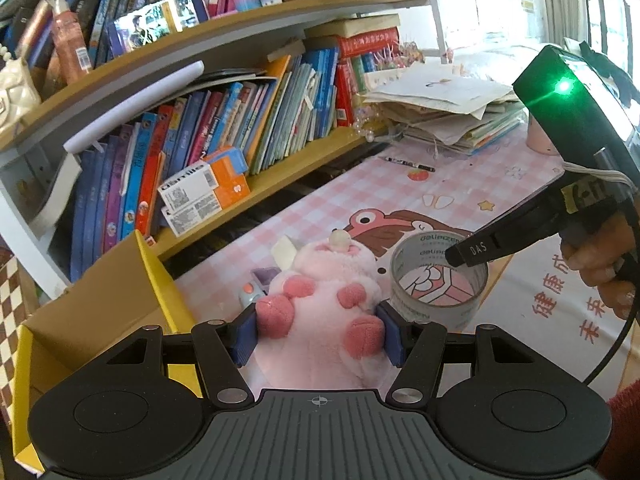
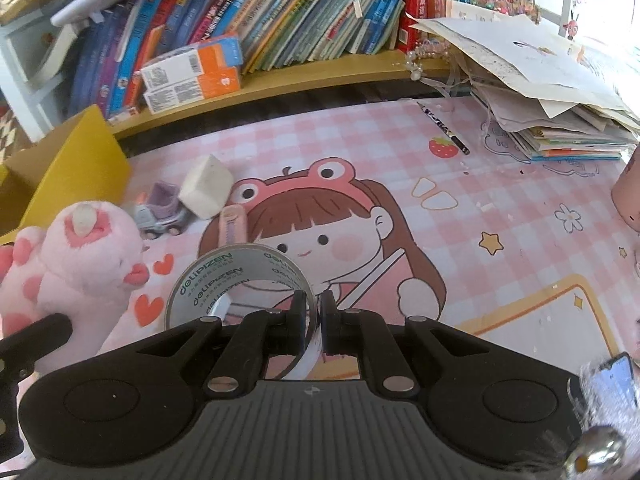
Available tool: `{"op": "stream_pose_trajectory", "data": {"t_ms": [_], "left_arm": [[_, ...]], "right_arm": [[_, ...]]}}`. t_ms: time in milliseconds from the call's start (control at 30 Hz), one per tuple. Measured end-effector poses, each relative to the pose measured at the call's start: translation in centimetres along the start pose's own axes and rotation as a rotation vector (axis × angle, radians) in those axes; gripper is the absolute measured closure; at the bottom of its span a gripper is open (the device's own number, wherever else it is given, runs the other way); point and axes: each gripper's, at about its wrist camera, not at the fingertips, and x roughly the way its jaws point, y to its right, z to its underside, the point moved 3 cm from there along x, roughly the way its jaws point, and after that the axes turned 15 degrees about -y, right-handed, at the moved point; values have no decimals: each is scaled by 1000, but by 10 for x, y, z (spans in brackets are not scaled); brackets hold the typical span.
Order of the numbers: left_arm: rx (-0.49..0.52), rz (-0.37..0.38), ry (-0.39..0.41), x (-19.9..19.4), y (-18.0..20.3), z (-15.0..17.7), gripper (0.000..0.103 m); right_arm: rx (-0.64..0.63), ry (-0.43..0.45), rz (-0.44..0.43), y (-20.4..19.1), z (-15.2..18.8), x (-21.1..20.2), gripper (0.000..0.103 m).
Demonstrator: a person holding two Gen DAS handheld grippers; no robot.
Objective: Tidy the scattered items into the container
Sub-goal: 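Lift the pink plush with the left tool while the right tool lifts the tape roll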
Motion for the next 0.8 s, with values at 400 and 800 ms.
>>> {"op": "stream_pose_trajectory", "data": {"t_ms": [400,800], "left_arm": [[-39,-43,50,-35,-1,17,43],[-135,-89,67,-64,-19,43,43]], "right_arm": [[-88,71,-20,-26,25,-39,96],[-144,100,-74,-48,37,-62,96]]}}
